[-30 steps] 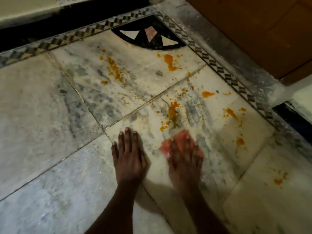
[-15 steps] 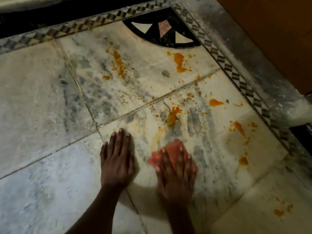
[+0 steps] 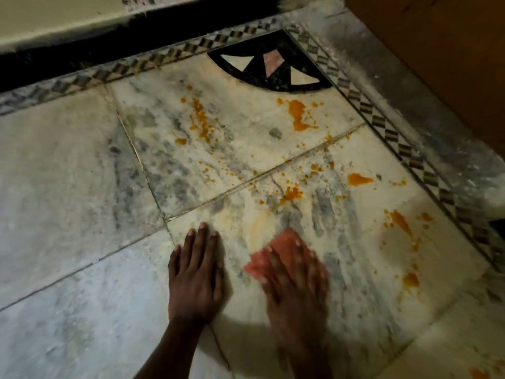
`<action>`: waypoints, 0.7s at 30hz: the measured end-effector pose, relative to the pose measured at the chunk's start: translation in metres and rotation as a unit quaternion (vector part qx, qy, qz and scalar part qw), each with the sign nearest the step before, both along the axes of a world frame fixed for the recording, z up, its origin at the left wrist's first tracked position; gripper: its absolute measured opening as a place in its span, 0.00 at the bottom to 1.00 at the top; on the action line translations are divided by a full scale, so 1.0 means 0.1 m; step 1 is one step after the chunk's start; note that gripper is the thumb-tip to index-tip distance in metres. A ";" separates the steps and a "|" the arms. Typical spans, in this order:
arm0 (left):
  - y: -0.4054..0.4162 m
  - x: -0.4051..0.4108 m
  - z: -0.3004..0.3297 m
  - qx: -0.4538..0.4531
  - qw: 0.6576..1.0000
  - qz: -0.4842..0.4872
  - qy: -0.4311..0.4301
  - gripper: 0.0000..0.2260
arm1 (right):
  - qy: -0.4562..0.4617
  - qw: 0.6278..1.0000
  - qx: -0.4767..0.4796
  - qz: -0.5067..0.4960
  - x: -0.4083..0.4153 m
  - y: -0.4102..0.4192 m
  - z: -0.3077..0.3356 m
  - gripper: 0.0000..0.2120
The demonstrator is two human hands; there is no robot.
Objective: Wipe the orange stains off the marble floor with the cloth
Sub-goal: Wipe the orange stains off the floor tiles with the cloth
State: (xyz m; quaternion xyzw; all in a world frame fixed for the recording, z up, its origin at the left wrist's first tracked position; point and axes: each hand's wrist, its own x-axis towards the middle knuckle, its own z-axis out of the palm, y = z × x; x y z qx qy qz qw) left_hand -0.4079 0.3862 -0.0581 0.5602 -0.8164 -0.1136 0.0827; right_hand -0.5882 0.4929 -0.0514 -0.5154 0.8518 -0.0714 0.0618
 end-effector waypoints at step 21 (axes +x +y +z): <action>0.00 0.01 -0.08 -0.012 1.000 0.008 0.016 0.30 | -0.088 0.979 -0.005 -0.182 -0.67 -1.61 -0.09 0.28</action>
